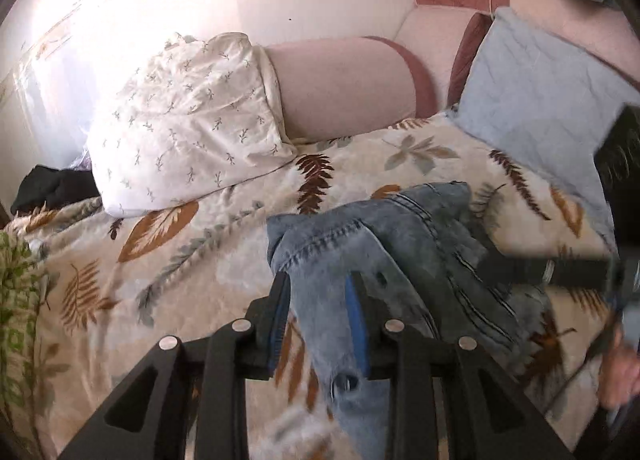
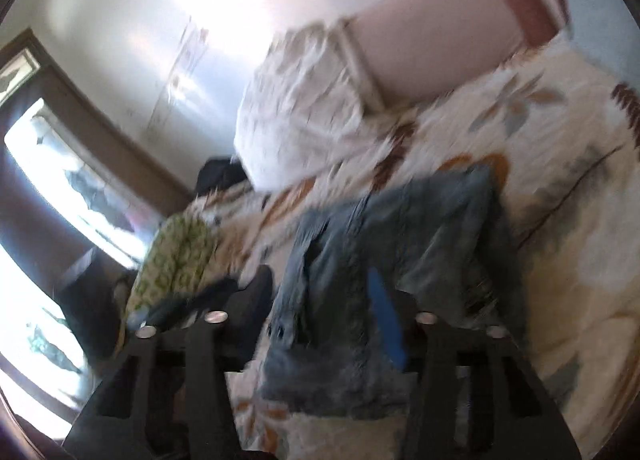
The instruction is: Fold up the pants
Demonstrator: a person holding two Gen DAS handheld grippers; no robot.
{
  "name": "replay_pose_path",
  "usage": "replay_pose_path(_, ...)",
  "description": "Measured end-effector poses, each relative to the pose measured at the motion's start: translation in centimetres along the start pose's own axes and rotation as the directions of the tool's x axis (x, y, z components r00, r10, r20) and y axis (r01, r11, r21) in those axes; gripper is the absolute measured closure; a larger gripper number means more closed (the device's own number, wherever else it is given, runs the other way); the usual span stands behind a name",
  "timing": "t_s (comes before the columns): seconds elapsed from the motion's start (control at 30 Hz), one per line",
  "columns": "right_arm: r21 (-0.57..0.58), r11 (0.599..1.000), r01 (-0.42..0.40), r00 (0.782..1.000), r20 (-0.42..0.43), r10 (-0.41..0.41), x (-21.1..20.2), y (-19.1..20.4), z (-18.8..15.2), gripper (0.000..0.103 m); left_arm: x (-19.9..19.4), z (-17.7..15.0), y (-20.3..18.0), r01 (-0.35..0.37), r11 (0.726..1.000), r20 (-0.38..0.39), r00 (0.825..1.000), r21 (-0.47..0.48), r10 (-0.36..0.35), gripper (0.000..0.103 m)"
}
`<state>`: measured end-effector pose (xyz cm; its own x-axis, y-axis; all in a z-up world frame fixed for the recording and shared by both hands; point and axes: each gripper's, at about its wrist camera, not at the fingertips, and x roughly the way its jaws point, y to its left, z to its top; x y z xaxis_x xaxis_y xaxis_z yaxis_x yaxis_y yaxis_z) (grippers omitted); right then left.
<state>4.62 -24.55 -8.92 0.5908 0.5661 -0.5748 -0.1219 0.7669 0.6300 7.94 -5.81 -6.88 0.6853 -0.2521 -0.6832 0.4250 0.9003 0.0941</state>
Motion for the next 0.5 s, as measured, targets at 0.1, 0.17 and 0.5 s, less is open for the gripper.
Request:
replay_pose_path(0.1,0.044,0.998,0.04,0.998,-0.043,-0.038,2.0,-1.5,-1.3,0.073,2.8,0.6,-1.2,-0.032,0.999,-0.036,0.999,0.036,0.033,0.072)
replay_pose_path(0.17,0.121,0.991,0.06,0.994,-0.103,-0.048,3.2,-4.1,-1.8,0.081,4.8,0.4,-2.3,-0.043,0.996,-0.069,0.996,0.073,0.048,0.072)
replay_pose_path(0.5,0.264,0.964,0.025,0.976,-0.216,0.034,3.4,-10.3,-2.7,0.103,11.1,-0.1,-4.2,-0.141,0.979,-0.156,0.974,0.145,0.164,0.072)
